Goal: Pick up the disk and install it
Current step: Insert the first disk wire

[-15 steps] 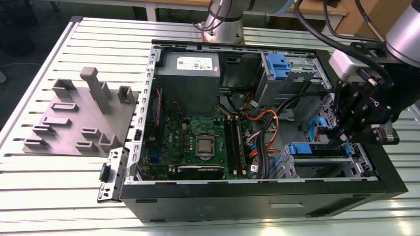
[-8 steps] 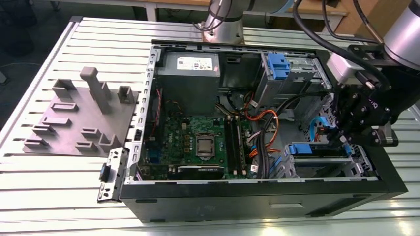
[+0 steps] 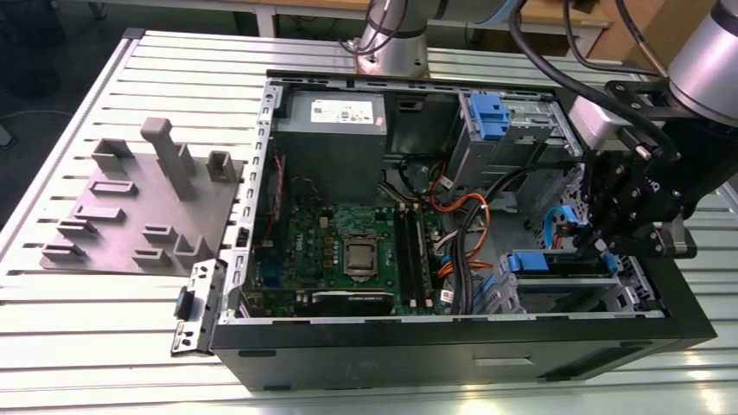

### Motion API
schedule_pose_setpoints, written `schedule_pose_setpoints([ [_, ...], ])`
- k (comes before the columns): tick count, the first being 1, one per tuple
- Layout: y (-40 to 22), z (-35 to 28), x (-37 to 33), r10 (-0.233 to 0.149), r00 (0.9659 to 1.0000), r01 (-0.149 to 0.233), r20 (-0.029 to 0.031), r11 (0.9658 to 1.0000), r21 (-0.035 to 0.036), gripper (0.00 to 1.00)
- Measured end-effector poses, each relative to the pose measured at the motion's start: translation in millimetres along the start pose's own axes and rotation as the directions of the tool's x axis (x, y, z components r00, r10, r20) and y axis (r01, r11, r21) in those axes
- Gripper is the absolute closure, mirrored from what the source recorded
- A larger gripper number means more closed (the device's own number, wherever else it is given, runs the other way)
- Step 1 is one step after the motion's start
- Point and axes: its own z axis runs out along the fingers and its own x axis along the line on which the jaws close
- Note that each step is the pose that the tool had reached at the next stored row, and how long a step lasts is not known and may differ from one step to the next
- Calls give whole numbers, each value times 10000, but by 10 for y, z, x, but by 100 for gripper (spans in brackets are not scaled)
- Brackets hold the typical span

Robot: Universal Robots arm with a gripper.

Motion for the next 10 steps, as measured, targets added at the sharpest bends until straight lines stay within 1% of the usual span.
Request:
schedule_pose_setpoints([
  [4,10,6,7,3,10000,-3,1,10000,28,84],
  [10,22,21,15,6,10000,-6,7,10000,96,84],
])
